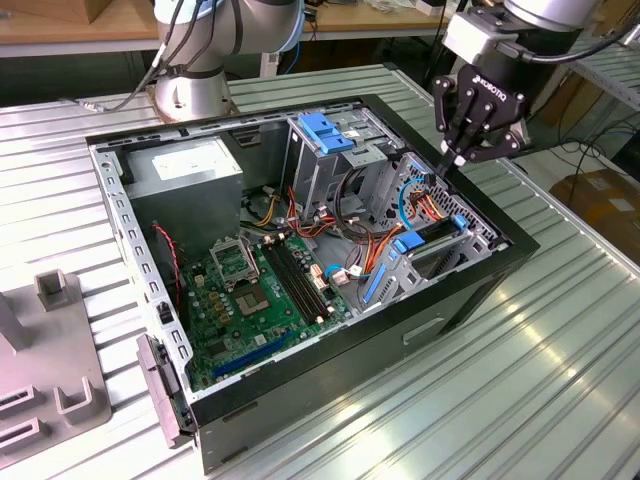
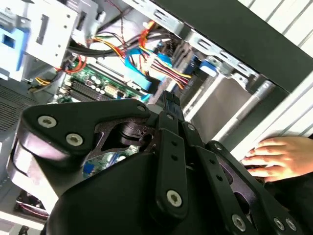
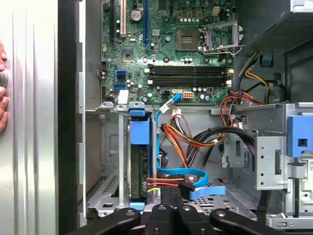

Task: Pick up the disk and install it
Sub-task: 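Insert the second disk wire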

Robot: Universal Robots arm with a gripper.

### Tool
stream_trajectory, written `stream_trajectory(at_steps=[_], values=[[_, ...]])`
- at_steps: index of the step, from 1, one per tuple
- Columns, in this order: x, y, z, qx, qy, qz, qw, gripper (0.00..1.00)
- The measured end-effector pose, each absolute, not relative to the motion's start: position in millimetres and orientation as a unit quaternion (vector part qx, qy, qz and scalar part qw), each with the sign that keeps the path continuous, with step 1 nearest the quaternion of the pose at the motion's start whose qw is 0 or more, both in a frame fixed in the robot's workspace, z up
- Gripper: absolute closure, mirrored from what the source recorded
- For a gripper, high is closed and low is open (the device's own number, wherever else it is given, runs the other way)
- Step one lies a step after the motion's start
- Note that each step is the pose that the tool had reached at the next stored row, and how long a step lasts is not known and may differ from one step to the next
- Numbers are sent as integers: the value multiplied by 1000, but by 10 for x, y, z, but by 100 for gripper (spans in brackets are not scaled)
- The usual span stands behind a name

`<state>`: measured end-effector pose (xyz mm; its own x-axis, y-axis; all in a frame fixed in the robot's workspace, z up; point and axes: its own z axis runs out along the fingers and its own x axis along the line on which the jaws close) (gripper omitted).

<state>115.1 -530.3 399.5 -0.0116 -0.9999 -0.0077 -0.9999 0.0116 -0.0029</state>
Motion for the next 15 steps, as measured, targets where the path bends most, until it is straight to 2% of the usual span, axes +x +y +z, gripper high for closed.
stream_trajectory(at_steps=[4, 11, 15], values=[[1150, -5128, 3981, -703, 711, -4, -6, 90], [1149, -5072, 3951, -703, 710, -18, -29, 90], [1149, -5036, 3923, -703, 710, -19, -29, 90]])
